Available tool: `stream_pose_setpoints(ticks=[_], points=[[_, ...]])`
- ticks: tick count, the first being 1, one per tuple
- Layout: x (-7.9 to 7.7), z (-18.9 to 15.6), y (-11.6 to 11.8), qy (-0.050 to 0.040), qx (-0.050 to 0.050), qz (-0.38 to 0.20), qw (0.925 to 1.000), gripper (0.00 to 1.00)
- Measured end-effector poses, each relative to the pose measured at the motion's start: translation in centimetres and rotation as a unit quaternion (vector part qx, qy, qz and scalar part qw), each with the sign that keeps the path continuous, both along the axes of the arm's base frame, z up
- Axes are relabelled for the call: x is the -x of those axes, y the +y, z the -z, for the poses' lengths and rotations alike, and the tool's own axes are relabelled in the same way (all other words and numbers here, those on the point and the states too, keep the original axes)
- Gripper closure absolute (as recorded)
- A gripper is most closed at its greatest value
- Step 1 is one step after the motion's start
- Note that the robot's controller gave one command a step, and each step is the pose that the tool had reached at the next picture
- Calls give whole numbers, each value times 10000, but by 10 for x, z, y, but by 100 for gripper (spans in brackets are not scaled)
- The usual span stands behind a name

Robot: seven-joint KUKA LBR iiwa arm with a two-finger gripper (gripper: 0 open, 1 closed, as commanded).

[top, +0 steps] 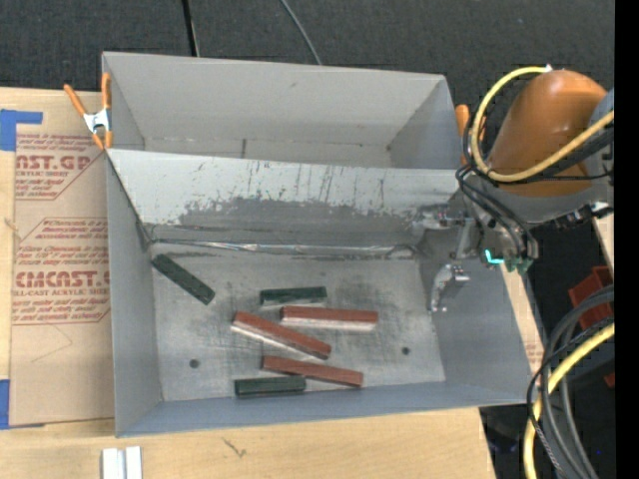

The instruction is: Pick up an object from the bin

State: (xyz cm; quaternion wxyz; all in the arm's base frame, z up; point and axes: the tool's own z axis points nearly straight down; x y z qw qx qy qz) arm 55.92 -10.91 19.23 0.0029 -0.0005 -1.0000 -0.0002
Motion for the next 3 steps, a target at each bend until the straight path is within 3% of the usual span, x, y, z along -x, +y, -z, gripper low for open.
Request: stream_pose_setpoints(ticks=[1, 2, 3], points=[[-2, -5, 0, -39, 6, -6, 10000, 0], [12, 48, 31, -51, 5, -554, 9985, 0], [20, 120, 60, 14, -1, 646, 9979, 100]])
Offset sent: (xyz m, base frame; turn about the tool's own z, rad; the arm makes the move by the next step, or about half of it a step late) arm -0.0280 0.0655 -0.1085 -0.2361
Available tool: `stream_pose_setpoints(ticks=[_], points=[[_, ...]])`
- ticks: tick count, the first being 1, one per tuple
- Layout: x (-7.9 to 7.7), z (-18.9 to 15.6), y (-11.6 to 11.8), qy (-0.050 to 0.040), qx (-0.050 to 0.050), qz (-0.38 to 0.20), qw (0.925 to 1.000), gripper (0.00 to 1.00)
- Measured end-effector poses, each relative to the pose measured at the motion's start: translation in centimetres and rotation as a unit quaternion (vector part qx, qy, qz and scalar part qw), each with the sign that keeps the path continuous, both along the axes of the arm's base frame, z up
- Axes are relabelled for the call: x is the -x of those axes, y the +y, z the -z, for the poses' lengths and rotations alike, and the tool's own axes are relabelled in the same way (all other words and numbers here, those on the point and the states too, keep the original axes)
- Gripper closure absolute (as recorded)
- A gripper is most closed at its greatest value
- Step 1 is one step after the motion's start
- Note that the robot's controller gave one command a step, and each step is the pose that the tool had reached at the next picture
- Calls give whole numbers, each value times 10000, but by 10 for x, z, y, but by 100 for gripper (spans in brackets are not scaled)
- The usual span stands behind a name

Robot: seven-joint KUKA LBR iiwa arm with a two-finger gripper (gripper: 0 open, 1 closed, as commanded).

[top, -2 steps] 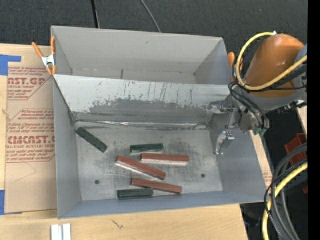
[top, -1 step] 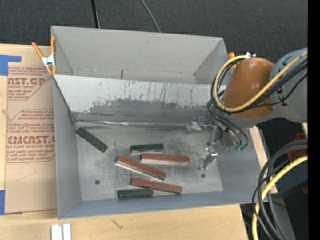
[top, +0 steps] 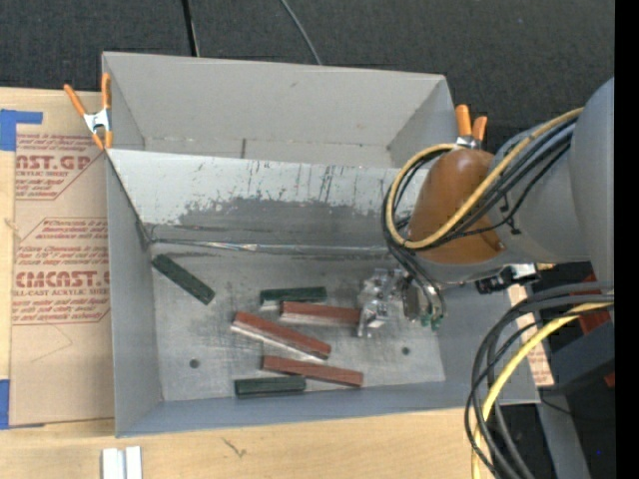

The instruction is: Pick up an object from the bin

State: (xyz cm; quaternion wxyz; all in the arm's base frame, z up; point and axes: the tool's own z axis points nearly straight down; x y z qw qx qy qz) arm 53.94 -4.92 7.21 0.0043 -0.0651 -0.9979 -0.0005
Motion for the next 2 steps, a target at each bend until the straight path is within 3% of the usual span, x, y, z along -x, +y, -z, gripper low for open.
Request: stream_pose_setpoints(ticks=[1, 2], points=[[0, 0, 0, -6, 2, 0, 10000, 100], [-17, -177, 20, -93, 5, -196, 9998, 100]])
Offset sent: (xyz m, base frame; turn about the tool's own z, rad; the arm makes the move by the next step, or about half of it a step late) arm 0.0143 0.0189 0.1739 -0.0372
